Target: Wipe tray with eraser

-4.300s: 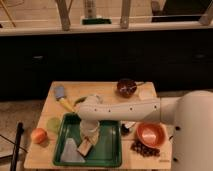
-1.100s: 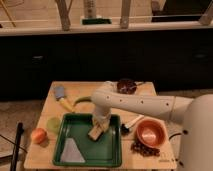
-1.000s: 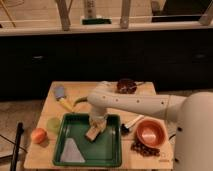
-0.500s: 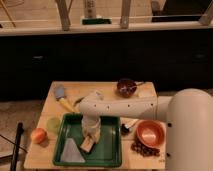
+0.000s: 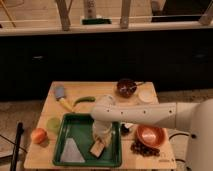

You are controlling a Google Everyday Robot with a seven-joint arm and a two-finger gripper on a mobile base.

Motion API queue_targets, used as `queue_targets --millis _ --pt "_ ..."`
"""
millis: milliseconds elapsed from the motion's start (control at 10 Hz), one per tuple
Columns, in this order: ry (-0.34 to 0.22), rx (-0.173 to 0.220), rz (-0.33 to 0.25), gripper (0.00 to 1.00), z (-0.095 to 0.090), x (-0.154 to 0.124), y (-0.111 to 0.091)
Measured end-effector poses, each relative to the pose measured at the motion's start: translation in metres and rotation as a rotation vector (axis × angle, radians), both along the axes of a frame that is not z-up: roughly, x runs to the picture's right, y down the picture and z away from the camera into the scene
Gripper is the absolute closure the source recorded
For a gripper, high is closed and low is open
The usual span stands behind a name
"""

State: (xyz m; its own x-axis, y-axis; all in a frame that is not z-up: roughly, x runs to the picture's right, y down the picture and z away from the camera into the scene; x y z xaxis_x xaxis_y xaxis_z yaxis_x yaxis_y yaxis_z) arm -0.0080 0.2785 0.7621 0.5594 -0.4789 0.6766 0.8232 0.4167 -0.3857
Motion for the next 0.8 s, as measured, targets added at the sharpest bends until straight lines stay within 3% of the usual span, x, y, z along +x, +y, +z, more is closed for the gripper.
queue_targets --millis 400,800 --pt "0.03 0.025 0.031 1.0 0.029 0.012 -0.045" --pt "-0.037 0.026 -0.025 1.0 0.037 -0.031 -0.054"
